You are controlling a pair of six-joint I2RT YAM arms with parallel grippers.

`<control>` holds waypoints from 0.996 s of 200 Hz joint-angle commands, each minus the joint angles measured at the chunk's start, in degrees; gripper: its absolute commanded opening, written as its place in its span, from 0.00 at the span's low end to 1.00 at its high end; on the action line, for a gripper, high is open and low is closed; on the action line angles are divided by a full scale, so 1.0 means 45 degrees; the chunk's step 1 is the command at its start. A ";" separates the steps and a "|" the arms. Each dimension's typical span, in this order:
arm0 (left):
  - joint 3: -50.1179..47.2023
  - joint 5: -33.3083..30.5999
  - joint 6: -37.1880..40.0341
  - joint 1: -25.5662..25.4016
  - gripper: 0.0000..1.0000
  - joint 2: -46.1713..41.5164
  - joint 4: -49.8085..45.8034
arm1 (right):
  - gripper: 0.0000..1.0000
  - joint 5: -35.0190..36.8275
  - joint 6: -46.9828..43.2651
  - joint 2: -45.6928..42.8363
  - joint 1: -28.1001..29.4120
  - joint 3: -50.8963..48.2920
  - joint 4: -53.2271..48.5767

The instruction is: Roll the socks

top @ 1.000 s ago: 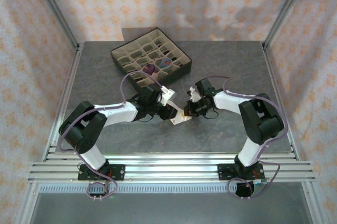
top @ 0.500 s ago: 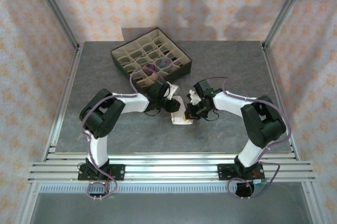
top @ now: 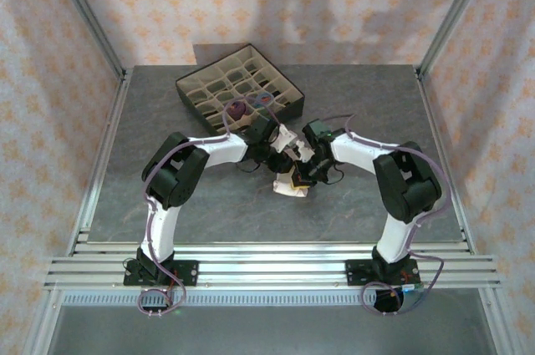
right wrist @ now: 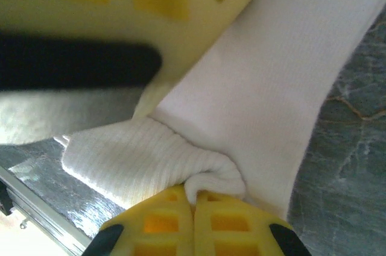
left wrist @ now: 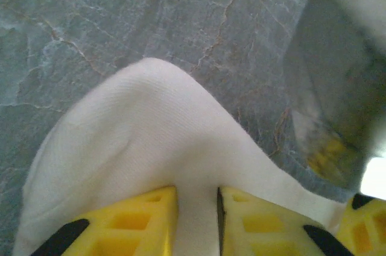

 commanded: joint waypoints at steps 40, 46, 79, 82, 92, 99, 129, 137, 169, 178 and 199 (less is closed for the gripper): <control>-0.0765 0.0843 0.4306 0.0154 0.34 -0.2997 -0.1593 | 0.00 0.0799 0.0481 0.1319 0.0021 0.0061 -0.0539; -0.1009 0.0876 0.4529 0.0164 0.34 -0.3314 -0.1408 | 0.00 0.0796 0.0520 0.1344 0.0011 0.0085 -0.0495; -0.4160 0.0485 0.5118 -0.0006 0.35 -0.5624 0.2461 | 0.00 0.0678 0.0683 0.1472 -0.0008 0.0144 -0.0314; -0.4510 0.0266 0.5228 -0.0101 0.36 -0.5831 0.2828 | 0.00 0.0663 0.0717 0.1493 -0.0004 0.0144 -0.0277; -0.5569 -0.0897 0.5929 -0.0572 0.38 -0.6496 0.3766 | 0.00 0.0624 0.0740 0.1528 -0.0026 0.0144 -0.0236; -0.6049 -0.1853 0.6555 -0.1011 0.39 -0.6839 0.4038 | 0.00 0.0595 0.0760 0.1550 -0.0028 0.0168 -0.0231; -0.6879 -0.6260 0.9000 -0.3150 0.41 -0.6792 0.4127 | 0.00 0.0391 0.0759 0.1735 -0.0096 0.0302 -0.0269; -0.7021 -0.7017 0.9397 -0.3563 0.41 -0.6563 0.4412 | 0.00 0.0366 0.0759 0.1782 -0.0113 0.0338 -0.0300; -0.7001 -0.9020 1.0147 -0.4528 0.41 -0.5365 0.5356 | 0.00 0.0327 0.0743 0.1842 -0.0133 0.0426 -0.0393; -0.6945 -0.9229 1.0197 -0.4582 0.41 -0.5044 0.5572 | 0.00 0.0330 0.0731 0.1824 -0.0144 0.0435 -0.0412; -0.6826 -0.9325 1.0225 -0.4618 0.41 -0.4463 0.5812 | 0.00 0.0301 0.0716 0.1808 -0.0174 0.0380 -0.0467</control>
